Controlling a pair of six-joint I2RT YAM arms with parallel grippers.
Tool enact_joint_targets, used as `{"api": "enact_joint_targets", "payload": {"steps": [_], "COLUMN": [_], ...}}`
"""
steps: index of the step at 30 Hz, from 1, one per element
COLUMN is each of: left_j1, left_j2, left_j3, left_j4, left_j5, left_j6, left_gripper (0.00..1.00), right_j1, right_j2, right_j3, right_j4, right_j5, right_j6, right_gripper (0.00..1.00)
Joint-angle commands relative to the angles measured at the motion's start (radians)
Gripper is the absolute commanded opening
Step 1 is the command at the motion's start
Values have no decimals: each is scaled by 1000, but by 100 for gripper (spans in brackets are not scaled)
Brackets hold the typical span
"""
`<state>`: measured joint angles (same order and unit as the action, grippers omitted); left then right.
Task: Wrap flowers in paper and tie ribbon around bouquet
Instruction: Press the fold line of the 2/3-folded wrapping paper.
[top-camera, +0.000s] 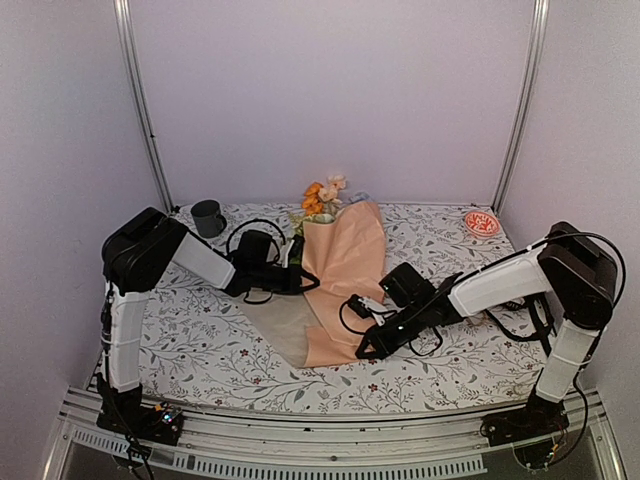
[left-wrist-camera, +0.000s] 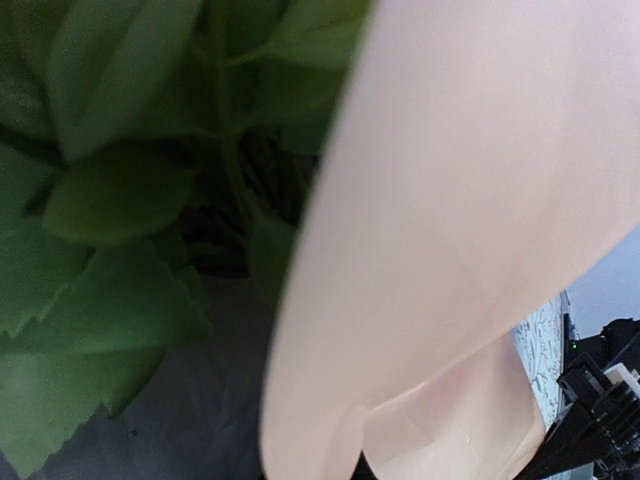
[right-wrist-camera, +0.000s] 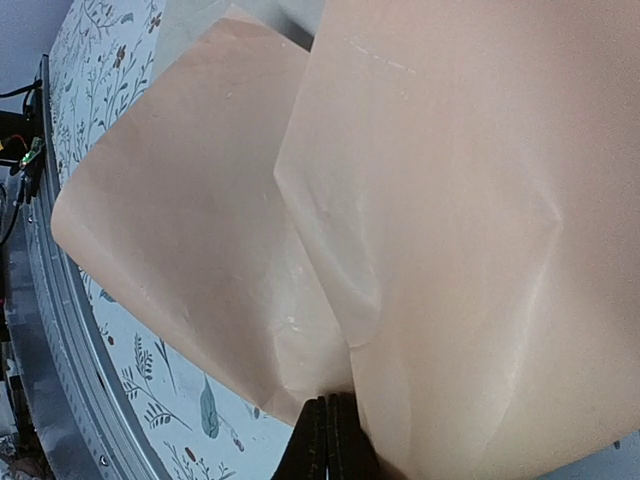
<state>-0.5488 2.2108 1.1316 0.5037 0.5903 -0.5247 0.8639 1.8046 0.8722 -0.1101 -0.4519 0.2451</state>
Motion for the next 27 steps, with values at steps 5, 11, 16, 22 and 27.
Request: {"api": "enact_joint_targets", "payload": {"steps": [5,11,16,22,27], "left_j1": [27,26,24,25,24], "left_j2": [26,27,23,23,25], "left_j3": [34,13,1,1,0], "left_j4": [-54,-42,-33,-33,-31], "left_j5": [-3,0,1,2,3], "left_j6": [34,25,21,22,20], "left_gripper": [0,0,0,0,0], "right_j1": [8,9,0,-85,-95], "right_j2": [-26,-146,-110,-15,107], "right_j3": [-46,0,103,160,153], "right_j4": [-66,-70,-71,-32,-48], "right_j5": [-38,-323,-461,-229,-159], "right_j6": [-10,-100,-120,-25,1], "right_gripper": [1,2,2,1,1]}}
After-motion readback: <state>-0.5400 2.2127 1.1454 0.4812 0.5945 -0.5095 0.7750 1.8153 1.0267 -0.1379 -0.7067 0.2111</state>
